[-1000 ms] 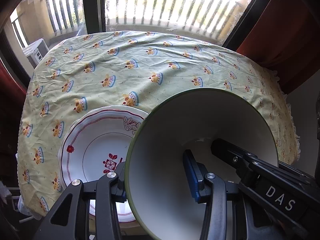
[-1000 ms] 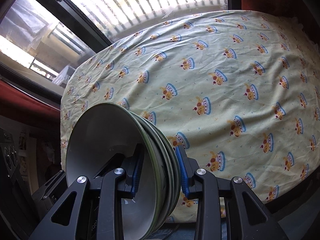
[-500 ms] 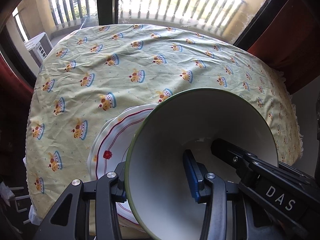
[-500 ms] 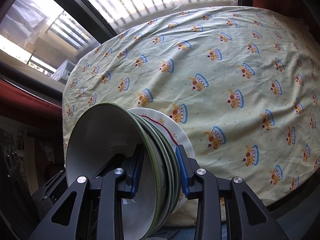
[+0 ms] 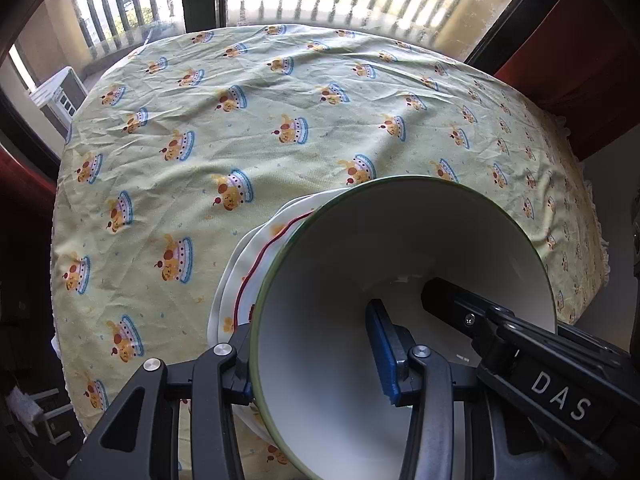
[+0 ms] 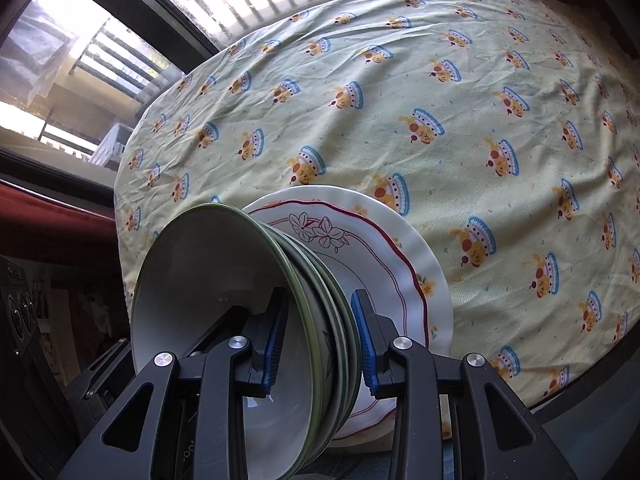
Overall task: Organize plates and bowls
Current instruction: 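Carry the nested bowls with both grippers over the red-rimmed plate stack, then lower the nested bowls onto the plate stack and open both grippers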
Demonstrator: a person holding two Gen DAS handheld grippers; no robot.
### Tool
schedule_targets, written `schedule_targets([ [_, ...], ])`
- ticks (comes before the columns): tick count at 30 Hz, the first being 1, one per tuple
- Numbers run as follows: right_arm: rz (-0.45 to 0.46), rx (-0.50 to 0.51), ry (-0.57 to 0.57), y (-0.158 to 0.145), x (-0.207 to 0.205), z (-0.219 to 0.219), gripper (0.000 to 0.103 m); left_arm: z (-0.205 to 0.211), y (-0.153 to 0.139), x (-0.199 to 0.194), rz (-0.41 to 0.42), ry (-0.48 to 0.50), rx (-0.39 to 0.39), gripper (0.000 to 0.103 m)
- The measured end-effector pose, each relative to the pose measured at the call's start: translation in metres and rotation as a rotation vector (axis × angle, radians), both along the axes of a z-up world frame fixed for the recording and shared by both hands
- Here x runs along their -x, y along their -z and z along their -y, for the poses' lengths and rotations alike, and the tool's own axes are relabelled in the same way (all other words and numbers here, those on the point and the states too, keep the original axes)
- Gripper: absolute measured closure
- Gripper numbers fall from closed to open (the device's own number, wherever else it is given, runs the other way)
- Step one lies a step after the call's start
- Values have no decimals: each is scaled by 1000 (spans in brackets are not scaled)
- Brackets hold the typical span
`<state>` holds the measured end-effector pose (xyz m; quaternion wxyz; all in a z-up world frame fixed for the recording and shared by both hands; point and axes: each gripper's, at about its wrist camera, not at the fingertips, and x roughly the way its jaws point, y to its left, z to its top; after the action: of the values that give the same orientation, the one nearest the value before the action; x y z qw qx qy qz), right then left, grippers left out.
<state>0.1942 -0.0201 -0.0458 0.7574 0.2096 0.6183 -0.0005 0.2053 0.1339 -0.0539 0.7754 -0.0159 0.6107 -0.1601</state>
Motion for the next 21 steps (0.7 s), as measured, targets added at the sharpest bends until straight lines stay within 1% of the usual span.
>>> schedule_targets([
  [6, 6, 9, 34, 2, -1, 3, 66, 5, -1, -3, 26, 31, 6, 59],
  [9, 12, 11, 32, 3, -1, 5, 66, 6, 0, -2, 36, 42, 1, 59],
  [12, 1, 3, 37, 5, 1, 5, 62, 4, 0, 1, 34, 46, 8, 59],
  [17, 22, 21, 30, 4, 4, 2, 62, 3, -1, 6, 62, 43, 7, 59],
  [19, 29, 46, 28, 3, 5, 1, 61, 1, 0, 8, 62, 40, 13, 55],
  [21, 41, 75, 17, 1, 7, -1, 61, -1, 2, 10, 63, 41, 15, 48],
])
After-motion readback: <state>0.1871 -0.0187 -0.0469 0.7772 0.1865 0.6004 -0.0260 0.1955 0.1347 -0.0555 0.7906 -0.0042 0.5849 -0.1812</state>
